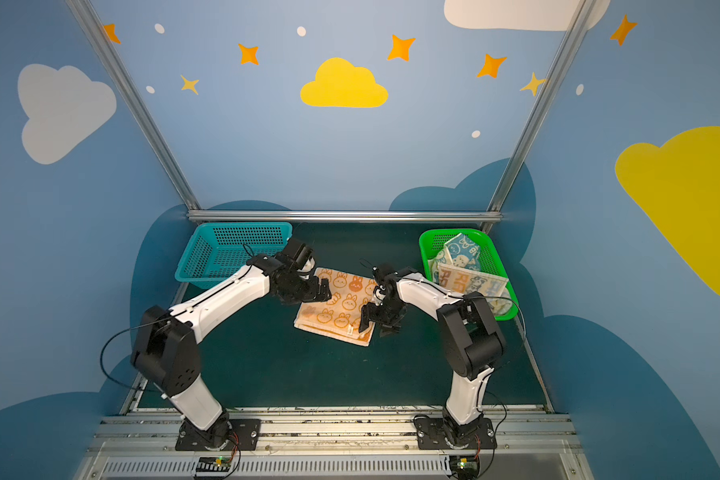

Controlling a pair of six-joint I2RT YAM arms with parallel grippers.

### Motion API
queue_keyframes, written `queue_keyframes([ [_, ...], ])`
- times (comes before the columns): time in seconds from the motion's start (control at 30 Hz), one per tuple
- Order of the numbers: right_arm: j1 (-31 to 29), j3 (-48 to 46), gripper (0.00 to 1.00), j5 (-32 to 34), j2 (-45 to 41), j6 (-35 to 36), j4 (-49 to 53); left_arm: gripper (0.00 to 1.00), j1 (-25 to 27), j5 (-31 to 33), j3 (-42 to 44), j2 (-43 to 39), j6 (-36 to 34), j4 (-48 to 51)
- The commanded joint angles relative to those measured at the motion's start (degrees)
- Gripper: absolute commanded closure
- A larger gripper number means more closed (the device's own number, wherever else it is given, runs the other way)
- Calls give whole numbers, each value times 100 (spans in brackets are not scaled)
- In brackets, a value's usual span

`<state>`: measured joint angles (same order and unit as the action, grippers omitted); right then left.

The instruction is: Fold and stack the towels

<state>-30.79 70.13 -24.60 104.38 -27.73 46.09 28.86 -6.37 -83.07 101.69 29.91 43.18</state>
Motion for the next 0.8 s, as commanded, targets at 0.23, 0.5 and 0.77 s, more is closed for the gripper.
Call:
queue_keyframes([
  [0.23, 167, -61, 20, -612, 307, -110, -950, 0, -164, -837, -614, 1381, 112, -215],
  [0.5, 183, -203, 20, -894, 417, -93, -1425, 0, -355, -980, -189, 1514, 265, -485],
  [0.77, 125, -460, 24, -1175, 121, 104, -1634, 0, -382, -922, -87, 1623, 315, -604],
])
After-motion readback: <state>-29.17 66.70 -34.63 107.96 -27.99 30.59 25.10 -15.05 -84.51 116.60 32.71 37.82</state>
